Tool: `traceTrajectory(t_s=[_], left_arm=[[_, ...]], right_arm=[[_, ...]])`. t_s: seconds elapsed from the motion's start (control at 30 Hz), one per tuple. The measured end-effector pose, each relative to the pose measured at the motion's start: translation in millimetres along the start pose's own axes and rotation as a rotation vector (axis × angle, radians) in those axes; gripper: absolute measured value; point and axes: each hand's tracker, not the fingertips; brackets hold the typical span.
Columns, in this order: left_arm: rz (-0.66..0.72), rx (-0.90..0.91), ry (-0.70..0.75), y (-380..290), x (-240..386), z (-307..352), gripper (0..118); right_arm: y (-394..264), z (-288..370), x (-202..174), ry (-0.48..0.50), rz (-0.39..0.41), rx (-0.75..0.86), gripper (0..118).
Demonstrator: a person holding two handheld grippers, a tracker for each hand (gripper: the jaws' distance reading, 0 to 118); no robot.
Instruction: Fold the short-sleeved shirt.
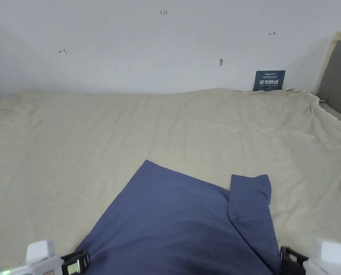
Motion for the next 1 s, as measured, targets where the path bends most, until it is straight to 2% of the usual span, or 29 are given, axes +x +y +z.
traceTrajectory(t_s=[0.2,0.3,0.4,0.43,0.5,0.53,0.57,0.6,1.0], left_arm=[[-0.104,0.252,-0.047,48.7,40.2,62.6,103],[-0.131,0.379,-0.066,60.9,59.4,84.6,99],[-0.168,0.475,-0.093,65.2,75.1,95.9,74],[-0.175,0.495,-0.095,66.0,79.3,97.8,56],[-0.178,0.505,-0.117,67.0,87.3,100.4,26],[-0.175,0.515,-0.130,66.4,90.0,100.9,12],[-0.169,0.534,-0.136,64.9,92.1,99.4,7],[-0.168,0.544,-0.134,63.4,95.4,99.0,2],[-0.160,0.511,-0.183,71.4,103.6,85.8,0]], right_arm=[[69.8,46.0,-5.8,-0.004,0.038,0.253,74],[86.6,60.5,-9.9,-0.012,0.054,0.337,73],[94.3,68.7,-15.6,-0.039,0.077,0.386,70],[95.0,71.2,-16.7,-0.039,0.080,0.399,64],[95.5,74.5,-19.4,-0.038,0.087,0.423,41],[95.1,76.1,-20.3,-0.039,0.087,0.433,16],[94.5,77.6,-21.2,-0.041,0.088,0.448,2],[94.4,76.4,-21.0,-0.043,0.090,0.459,2],[99.3,69.7,-16.0,-0.027,0.068,0.464,0]])
